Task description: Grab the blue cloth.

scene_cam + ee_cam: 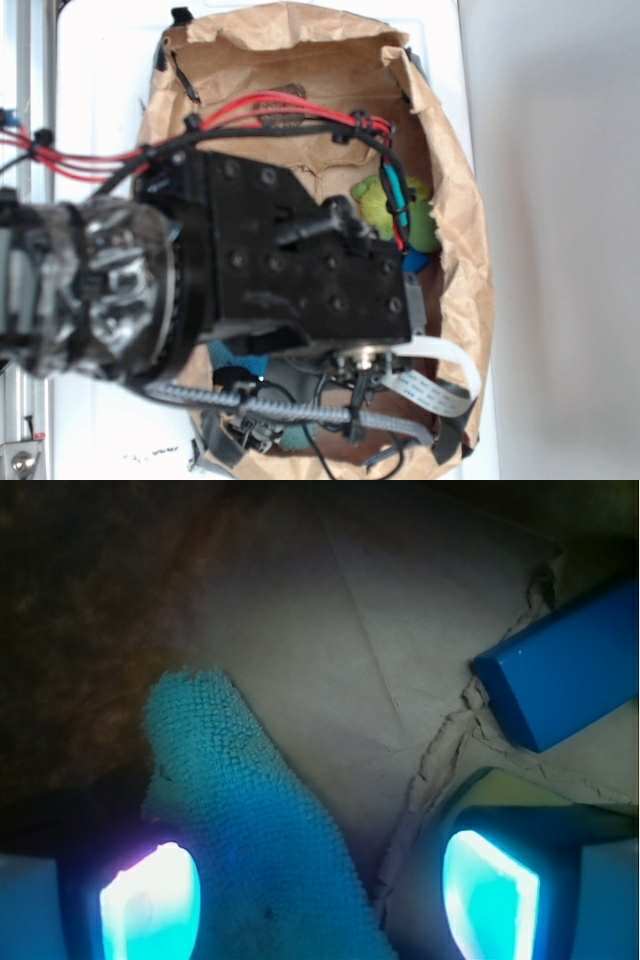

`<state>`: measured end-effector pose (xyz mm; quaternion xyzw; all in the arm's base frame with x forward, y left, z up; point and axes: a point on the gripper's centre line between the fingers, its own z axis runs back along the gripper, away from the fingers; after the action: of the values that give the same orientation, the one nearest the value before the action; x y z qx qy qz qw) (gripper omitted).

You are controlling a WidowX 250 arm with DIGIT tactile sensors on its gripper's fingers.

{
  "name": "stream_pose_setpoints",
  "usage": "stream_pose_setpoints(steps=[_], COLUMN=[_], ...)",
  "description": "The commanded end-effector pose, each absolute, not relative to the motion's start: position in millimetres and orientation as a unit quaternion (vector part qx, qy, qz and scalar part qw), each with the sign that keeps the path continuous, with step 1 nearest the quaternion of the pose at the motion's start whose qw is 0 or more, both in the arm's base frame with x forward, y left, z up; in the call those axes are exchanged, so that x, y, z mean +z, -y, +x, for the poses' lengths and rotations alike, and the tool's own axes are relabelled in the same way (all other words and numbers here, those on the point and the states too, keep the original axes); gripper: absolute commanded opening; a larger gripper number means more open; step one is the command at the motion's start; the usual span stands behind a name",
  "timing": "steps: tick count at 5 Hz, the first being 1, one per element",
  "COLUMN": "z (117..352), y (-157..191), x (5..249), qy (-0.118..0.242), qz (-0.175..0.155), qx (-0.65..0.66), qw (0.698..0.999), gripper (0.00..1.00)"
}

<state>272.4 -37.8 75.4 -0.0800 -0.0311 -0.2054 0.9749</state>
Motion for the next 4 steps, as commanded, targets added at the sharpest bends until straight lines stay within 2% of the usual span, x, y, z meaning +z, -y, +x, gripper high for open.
stream_pose_setpoints(steps=[1, 2, 4], z=[279.6, 279.6, 290.8], y=[34.3, 34.3, 47.4], x=[89.3, 89.3, 64.5], qy=[0.055, 0.055, 0.045], qz=[-0.075, -0.075, -0.049], qx=[-0.206, -0.206, -0.232], qw=[0.974, 0.974, 0.97], gripper=[1.0, 1.0, 1.0])
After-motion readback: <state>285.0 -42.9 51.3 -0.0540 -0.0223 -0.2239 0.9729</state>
